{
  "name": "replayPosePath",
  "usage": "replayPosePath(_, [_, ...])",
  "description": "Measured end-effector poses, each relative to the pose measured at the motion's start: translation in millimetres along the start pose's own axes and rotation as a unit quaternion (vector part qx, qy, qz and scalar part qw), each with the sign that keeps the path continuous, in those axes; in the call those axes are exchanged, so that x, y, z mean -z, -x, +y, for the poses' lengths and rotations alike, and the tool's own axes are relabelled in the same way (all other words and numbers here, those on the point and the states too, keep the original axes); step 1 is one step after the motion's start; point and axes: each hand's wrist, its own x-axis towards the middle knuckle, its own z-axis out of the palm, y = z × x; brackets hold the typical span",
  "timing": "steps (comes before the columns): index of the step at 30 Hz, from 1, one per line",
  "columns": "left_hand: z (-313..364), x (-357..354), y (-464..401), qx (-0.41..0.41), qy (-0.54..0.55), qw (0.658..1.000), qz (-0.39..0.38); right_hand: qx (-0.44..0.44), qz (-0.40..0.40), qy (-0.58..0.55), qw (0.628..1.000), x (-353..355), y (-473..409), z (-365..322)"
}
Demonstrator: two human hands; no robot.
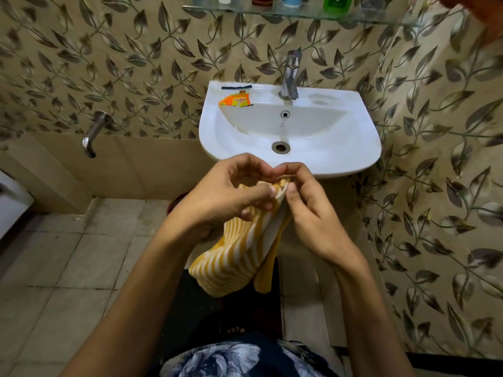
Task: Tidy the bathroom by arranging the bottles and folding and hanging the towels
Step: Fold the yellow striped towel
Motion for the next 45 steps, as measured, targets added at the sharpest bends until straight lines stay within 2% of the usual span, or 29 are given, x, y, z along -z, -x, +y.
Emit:
replayPosePath(2, [-3.9, 3.0, -2.9, -0.040, -0.072, 0.996, -0.019, 0.006, 0.007, -0.032, 0.999, 4.2, -0.2, -1.7])
replayPosePath(6, [-14.7, 9.2, -9.7, -0.061, -0.158, 0.981, -0.091, 0.045, 0.034, -0.051, 0.997, 13.3, -1.0, -7.5])
replayPosePath(9, [-28.8, 9.9, -16.2, -0.036, -0.212, 0.967, -0.137, 0.061, 0.064, -0.067, 0.994, 16.9, -2.6, -11.4])
replayPosePath(15, [-54.2, 18.8, -27.3, 0.061, -0.229, 0.951, -0.199, 0.075, 0.149, -0.061, 0.984, 38.4, -6.1, -17.1])
replayPosePath(21, [-70.4, 26.1, -35.4, 0.089, -0.266, 0.944, -0.175, 0.087, 0.219, -0.086, 0.968, 67.4, -3.0, -21.9])
replayPosePath(25, [-97.2, 25.4, -46.9, 0.084, -0.403, 0.908, -0.078, 0.111, 0.228, -0.056, 0.966, 76.8, -2.8, -24.2])
replayPosePath(29, [-111.1, 38.4, -50.7, 0.123, -0.355, 0.927, 0.020, 0.131, 0.241, 0.015, 0.962, 91.5, -2.2, -24.8])
replayPosePath(32, [-106.0, 58.1, -55.9, 0.172, -0.330, 0.923, 0.099, 0.128, 0.247, 0.064, 0.958, 104.7, -0.6, -18.5])
replayPosePath(34, [-94.4, 72.1, -58.7, 0.195, -0.322, 0.918, 0.125, 0.112, 0.249, 0.118, 0.955, 111.2, -0.2, -10.8])
replayPosePath(37, [-74.6, 90.7, -61.8, 0.191, -0.324, 0.917, 0.132, 0.099, 0.242, 0.181, 0.948, 115.9, 0.4, 0.4])
replayPosePath(40, [-62.9, 99.9, -58.1, 0.174, -0.278, 0.933, 0.150, 0.088, 0.253, 0.207, 0.941, 119.6, 2.1, 7.7])
replayPosePath(42, [-57.7, 105.3, -52.3, 0.158, -0.271, 0.944, 0.100, 0.080, 0.249, 0.216, 0.941, 121.9, 3.9, 10.4])
replayPosePath(45, [-44.6, 120.1, -42.6, 0.117, -0.279, 0.953, -0.027, 0.069, 0.234, 0.225, 0.943, 126.0, 5.1, 12.1])
